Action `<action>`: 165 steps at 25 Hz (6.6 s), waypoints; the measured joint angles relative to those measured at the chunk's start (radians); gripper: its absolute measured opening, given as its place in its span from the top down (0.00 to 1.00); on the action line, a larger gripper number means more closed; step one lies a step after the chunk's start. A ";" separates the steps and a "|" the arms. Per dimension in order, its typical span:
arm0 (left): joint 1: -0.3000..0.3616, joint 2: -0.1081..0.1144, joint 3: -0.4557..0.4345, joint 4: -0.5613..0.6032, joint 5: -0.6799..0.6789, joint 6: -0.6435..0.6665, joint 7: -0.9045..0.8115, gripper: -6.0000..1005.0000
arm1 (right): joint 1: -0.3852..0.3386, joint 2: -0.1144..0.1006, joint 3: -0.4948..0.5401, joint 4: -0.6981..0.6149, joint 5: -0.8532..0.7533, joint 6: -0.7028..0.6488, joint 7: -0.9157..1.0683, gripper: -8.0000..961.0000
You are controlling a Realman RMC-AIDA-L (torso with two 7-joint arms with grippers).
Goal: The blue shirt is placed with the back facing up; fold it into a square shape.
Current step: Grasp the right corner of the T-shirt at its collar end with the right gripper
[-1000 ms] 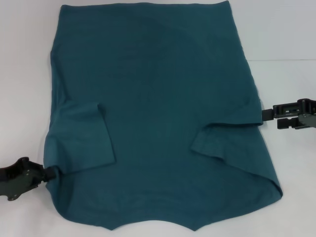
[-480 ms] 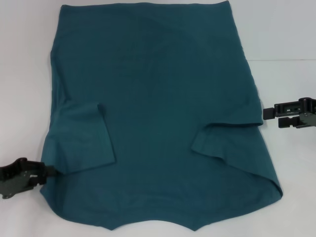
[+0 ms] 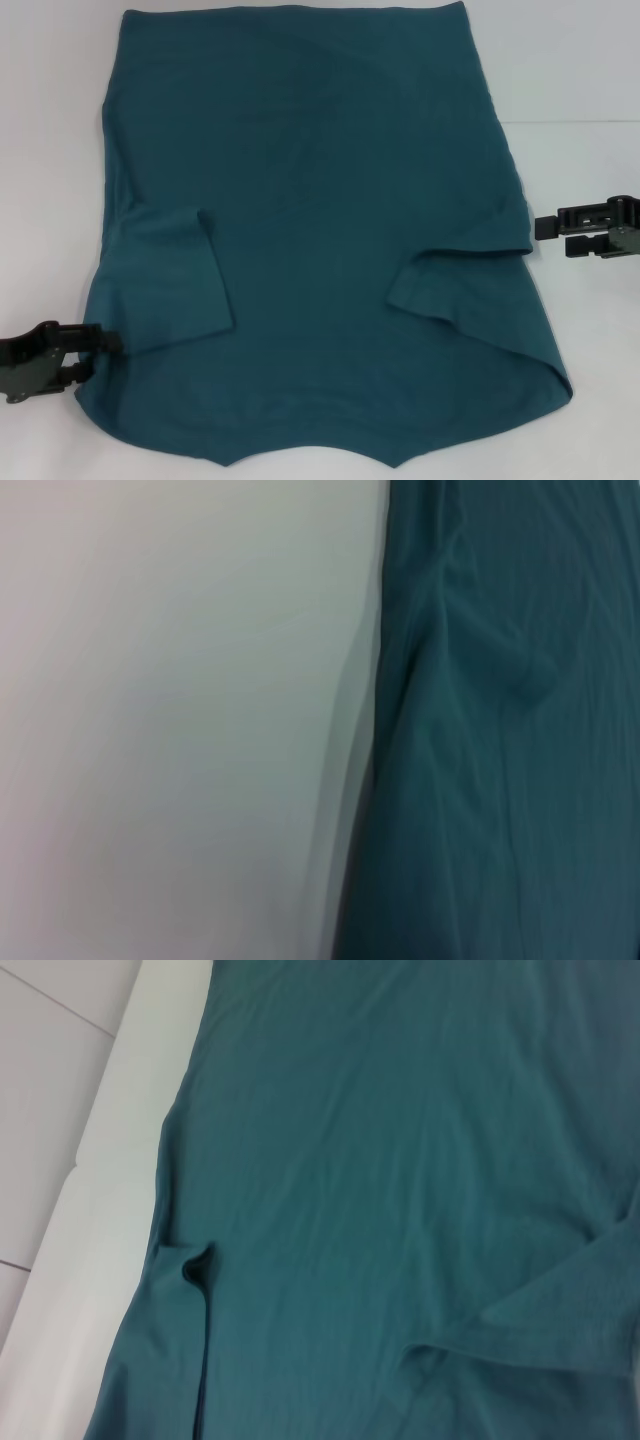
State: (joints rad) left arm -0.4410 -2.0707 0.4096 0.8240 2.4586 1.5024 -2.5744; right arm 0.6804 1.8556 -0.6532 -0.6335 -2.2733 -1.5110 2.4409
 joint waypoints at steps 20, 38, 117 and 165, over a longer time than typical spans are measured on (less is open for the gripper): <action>-0.012 -0.007 0.072 0.017 0.005 -0.044 -0.059 0.47 | -0.007 -0.003 0.008 0.000 0.000 -0.002 -0.002 0.21; -0.007 -0.016 0.070 0.057 -0.005 -0.030 -0.057 0.87 | -0.012 -0.004 0.014 0.000 0.000 -0.018 -0.023 0.21; -0.032 0.007 0.029 0.001 -0.126 0.022 0.049 0.96 | -0.012 0.110 -0.098 0.008 -0.195 -0.029 -0.126 0.23; -0.033 0.007 0.028 -0.011 -0.125 0.007 0.049 0.96 | -0.004 0.104 -0.126 0.000 -0.237 -0.050 -0.058 0.24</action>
State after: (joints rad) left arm -0.4743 -2.0634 0.4371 0.8130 2.3332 1.5094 -2.5249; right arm 0.6765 1.9593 -0.7791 -0.6336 -2.5101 -1.5611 2.3830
